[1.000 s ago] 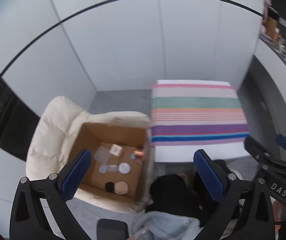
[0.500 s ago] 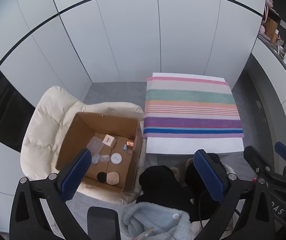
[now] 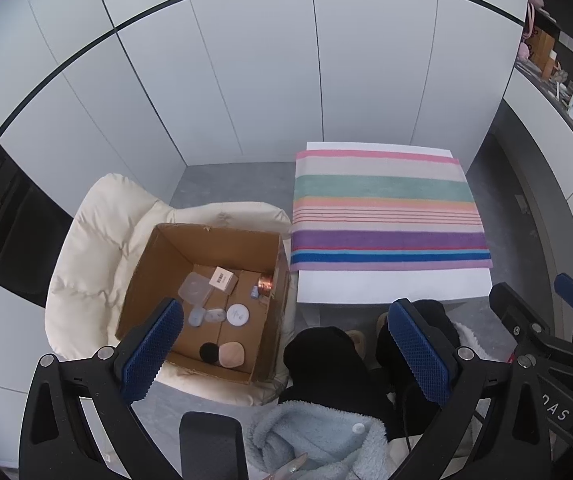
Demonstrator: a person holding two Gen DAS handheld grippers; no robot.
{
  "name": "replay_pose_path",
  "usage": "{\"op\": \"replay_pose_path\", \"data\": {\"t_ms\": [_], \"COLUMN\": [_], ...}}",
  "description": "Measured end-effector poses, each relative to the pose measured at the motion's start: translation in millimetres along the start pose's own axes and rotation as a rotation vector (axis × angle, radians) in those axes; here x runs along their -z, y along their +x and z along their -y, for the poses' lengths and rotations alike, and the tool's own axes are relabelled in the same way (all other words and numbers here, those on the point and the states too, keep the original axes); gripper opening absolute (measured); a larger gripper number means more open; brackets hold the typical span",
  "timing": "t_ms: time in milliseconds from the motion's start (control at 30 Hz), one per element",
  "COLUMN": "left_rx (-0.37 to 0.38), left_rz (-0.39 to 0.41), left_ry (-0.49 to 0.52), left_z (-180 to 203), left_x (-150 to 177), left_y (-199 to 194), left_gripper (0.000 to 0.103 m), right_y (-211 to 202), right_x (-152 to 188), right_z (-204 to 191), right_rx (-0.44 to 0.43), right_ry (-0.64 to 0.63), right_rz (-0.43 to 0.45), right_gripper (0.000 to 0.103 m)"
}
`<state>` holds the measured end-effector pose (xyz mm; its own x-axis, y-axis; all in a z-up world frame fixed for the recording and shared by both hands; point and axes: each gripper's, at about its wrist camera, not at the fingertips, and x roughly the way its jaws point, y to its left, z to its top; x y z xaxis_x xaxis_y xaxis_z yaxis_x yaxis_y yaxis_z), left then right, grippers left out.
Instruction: Organize objects
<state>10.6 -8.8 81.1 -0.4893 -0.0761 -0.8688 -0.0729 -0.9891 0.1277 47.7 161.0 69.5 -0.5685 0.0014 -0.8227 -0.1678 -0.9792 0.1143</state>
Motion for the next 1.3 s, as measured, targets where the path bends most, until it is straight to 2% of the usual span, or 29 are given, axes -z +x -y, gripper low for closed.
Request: {"op": "replay_pose_path", "data": {"t_ms": [1300], "left_rx": [0.022], "left_rz": [-0.051], "left_ry": [0.014], "left_z": [7.9], "left_x": [1.4], "left_y": [14.1], "left_gripper": [0.103], "right_y": [10.3], "right_x": [2.4], "right_z": [9.0], "right_rx": [-0.032], "right_ry": [0.023], "right_rz": [-0.032], "right_gripper": [0.1]}}
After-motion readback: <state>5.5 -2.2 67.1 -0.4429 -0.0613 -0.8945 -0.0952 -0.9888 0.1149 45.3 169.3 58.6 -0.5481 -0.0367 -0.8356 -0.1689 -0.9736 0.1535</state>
